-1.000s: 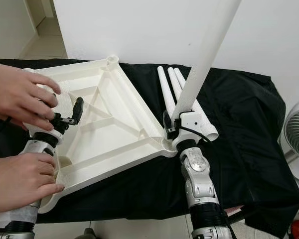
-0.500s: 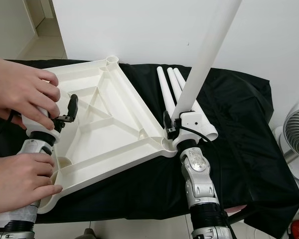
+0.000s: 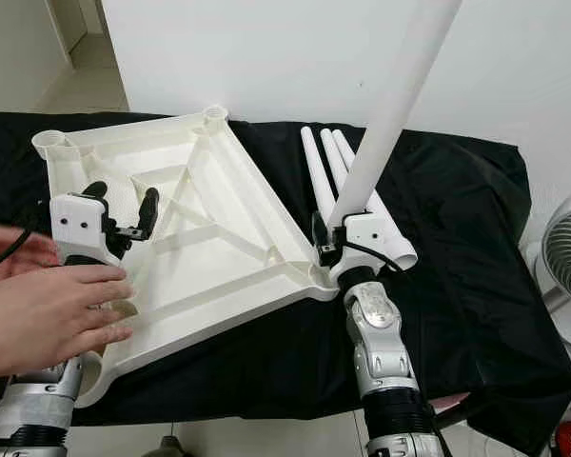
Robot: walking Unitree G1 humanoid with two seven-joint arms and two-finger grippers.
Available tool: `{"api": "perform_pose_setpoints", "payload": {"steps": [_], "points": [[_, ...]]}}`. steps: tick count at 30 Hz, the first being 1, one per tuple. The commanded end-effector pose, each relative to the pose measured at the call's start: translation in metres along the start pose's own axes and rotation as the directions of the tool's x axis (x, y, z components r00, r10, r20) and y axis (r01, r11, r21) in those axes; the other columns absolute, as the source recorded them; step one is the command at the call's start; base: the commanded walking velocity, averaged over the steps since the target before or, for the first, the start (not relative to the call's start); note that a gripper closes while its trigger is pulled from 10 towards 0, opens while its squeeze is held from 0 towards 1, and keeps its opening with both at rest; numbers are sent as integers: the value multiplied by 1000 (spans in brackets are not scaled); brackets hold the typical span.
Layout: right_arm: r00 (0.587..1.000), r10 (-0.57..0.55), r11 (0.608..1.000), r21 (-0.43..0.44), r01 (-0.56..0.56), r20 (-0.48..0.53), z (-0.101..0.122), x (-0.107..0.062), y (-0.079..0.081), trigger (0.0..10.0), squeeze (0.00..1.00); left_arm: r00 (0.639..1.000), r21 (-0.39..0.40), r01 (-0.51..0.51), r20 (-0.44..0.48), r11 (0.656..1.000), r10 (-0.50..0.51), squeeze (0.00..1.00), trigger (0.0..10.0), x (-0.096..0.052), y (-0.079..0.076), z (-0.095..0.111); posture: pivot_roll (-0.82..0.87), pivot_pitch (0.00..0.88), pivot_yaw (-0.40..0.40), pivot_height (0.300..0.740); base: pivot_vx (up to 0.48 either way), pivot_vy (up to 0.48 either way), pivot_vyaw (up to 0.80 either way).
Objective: Building children table
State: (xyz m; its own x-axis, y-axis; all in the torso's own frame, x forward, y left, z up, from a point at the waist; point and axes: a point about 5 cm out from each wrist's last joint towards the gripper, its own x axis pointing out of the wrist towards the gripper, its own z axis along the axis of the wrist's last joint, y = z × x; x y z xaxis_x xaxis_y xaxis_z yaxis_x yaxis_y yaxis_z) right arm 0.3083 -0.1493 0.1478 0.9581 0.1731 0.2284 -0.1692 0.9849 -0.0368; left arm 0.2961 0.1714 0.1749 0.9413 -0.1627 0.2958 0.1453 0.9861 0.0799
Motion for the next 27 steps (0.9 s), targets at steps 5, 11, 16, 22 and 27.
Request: {"api": "perform_pose_setpoints", "payload": {"steps": [5, 11, 16, 22, 27], "points": [[1000, -7, 1000, -4, 7, 10, 1, 1, -2, 10000, 0, 1000, -10, 7, -30, 1000, -7, 0, 10000, -2, -2, -7, 61, 0, -48, 740, 0, 0, 0], [1000, -8, 1000, -4, 8, 11, 1, 1, -2, 10000, 0, 1000, -8, 7, -28, 1000, -7, 0, 10000, -2, -2, -7, 62, 0, -47, 740, 0, 0, 0], [1000, -8, 1000, -3, 8, 12, 1, 1, -2, 10000, 0, 1000, -9, 11, -28, 1000, -11, 0, 10000, -2, -2, -7, 62, 0, -45, 740, 0, 0, 0], [1000, -9, 1000, -2, 9, 12, 1, 1, -1, 10000, 0, 1000, -7, 13, -29, 1000, -13, 0, 10000, -2, -2, -7, 63, 0, -42, 740, 0, 0, 0], [1000, -9, 1000, 0, 9, 11, 0, 1, -1, 10000, 0, 999, -7, 15, -30, 1000, -15, 0, 10000, -2, -2, -7, 63, 0, -42, 740, 0, 0, 0]]}}
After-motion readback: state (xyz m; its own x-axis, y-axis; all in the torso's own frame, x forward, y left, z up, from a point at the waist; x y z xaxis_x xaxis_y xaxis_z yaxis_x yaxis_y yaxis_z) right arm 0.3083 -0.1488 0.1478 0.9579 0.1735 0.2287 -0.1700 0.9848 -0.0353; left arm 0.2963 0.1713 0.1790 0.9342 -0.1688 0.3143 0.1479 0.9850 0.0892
